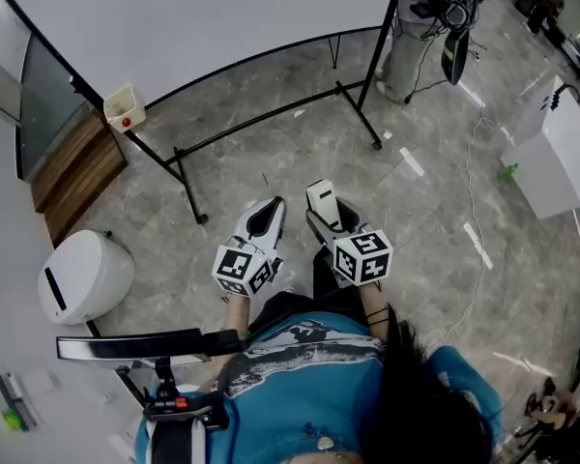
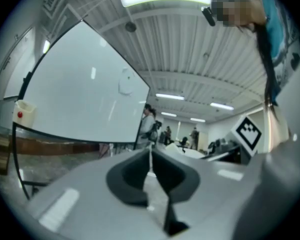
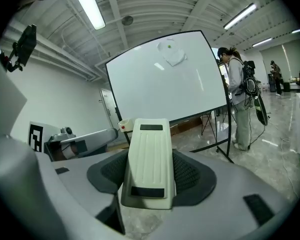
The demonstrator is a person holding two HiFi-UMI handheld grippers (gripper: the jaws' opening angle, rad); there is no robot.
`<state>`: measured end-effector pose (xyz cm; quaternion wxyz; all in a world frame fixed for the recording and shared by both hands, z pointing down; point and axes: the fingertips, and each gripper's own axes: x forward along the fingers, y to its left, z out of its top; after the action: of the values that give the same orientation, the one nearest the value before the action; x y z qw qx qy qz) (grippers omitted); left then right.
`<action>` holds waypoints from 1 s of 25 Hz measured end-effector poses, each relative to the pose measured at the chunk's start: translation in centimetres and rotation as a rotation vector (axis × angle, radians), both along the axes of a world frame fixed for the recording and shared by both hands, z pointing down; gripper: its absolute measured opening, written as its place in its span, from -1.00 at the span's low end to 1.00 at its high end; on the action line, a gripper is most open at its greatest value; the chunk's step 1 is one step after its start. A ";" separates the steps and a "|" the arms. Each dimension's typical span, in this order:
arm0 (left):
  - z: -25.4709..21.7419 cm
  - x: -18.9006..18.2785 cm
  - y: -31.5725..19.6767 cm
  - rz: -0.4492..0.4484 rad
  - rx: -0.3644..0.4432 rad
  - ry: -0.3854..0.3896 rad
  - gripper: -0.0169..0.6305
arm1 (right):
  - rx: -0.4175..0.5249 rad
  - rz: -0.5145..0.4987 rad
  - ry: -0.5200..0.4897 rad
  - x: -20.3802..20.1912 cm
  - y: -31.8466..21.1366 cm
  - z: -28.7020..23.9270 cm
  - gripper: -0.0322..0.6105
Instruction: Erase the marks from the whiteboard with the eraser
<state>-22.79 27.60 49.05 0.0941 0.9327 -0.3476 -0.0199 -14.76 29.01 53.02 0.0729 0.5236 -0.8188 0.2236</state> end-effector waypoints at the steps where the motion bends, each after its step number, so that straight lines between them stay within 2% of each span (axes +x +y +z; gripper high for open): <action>1: -0.1 0.7 -0.9 0.000 0.001 -0.003 -0.93 | 0.002 -0.003 -0.008 0.7 -1.0 -0.1 -0.08; 8: -2.2 6.6 -10.2 -0.036 0.035 0.013 -0.93 | 0.044 -0.036 -0.001 7.2 -10.9 -2.3 -0.08; 14: -5.2 13.2 -18.5 -0.050 0.081 0.047 -0.93 | 0.099 -0.079 0.011 13.2 -19.8 -5.7 -0.08; 18: -6.4 17.0 -23.1 -0.064 0.089 0.039 -0.93 | 0.110 -0.102 0.026 16.4 -24.9 -7.2 -0.08; 21: -6.5 18.9 -25.9 -0.068 0.080 0.017 -0.93 | 0.111 -0.108 0.026 18.0 -28.5 -7.6 -0.08; 25: -6.6 19.0 -29.0 -0.092 0.063 -0.017 -0.93 | 0.095 -0.104 0.066 18.9 -32.3 -7.4 -0.08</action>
<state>-3.76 -1.36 42.41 0.0607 0.9184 -0.3900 -0.0272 4.11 -3.31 45.63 0.0866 0.4905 -0.8517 0.1632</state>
